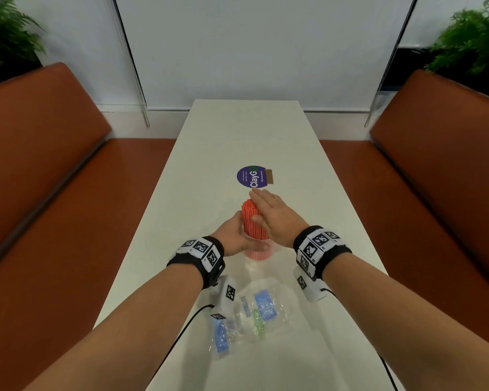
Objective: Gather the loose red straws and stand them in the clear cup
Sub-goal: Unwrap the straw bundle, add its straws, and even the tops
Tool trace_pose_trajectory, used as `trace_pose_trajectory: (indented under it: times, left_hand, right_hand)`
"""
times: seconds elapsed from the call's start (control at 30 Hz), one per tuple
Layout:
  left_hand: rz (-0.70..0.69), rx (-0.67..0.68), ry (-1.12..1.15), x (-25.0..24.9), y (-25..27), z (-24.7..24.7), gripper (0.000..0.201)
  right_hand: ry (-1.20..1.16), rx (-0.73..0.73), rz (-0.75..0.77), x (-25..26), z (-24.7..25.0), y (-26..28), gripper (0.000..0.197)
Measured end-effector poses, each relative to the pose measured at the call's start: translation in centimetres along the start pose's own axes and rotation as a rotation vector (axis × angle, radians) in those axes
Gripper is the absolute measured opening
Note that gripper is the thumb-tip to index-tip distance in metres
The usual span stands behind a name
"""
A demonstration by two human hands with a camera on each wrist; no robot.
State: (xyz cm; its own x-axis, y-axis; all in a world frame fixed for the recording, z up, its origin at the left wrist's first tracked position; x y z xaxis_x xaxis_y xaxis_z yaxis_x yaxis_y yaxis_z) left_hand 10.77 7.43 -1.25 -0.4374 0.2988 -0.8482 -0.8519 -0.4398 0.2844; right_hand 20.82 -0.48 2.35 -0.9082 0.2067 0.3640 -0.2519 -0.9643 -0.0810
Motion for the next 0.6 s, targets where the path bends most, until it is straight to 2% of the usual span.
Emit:
trace_pose_trajectory:
  times: [0.13,0.27,0.4,0.53,0.6]
  left_hand:
    - [0.012,0.026,-0.04,-0.4,-0.1,0.0,0.103]
    - [0.037,0.004,-0.117,-0.7,0.3,0.1,0.092]
    - [0.032,-0.028,-0.142,-1.2,1.1,0.1,0.089]
    - [0.056,-0.014,-0.115,-1.6,2.8,0.5,0.114]
    - [0.077,-0.023,-0.161,-2.1,4.2,1.0,0.117]
  right_hand:
    - [0.082,-0.013,0.035,0.2,0.1,-0.1,0.06]
    - [0.108,0.045,-0.013,0.4,-0.3,-0.2,0.06]
    - [0.113,-0.024,-0.002,0.8,0.6,0.5,0.06]
    - [0.123,-0.141,0.0,1.6,2.5,1.7,0.051]
    - [0.13,-0.21,-0.014,2.0,3.7,2.3,0.044]
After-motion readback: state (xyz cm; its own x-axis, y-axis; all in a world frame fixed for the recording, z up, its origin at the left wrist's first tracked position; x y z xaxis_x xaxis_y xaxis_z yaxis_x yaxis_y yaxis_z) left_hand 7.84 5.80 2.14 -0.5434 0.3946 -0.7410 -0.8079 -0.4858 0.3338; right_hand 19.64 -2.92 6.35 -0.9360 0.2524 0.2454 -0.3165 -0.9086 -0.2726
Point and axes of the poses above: each hand's wrist, its own y-axis away from the middle knuckle, its own z-axis out of the back of the hand, x = y × z, the point moved 4 cm from there along -y, towards the middle knuckle, and after that the axes turned 4 degrees about -y, right-handed, at the moved point
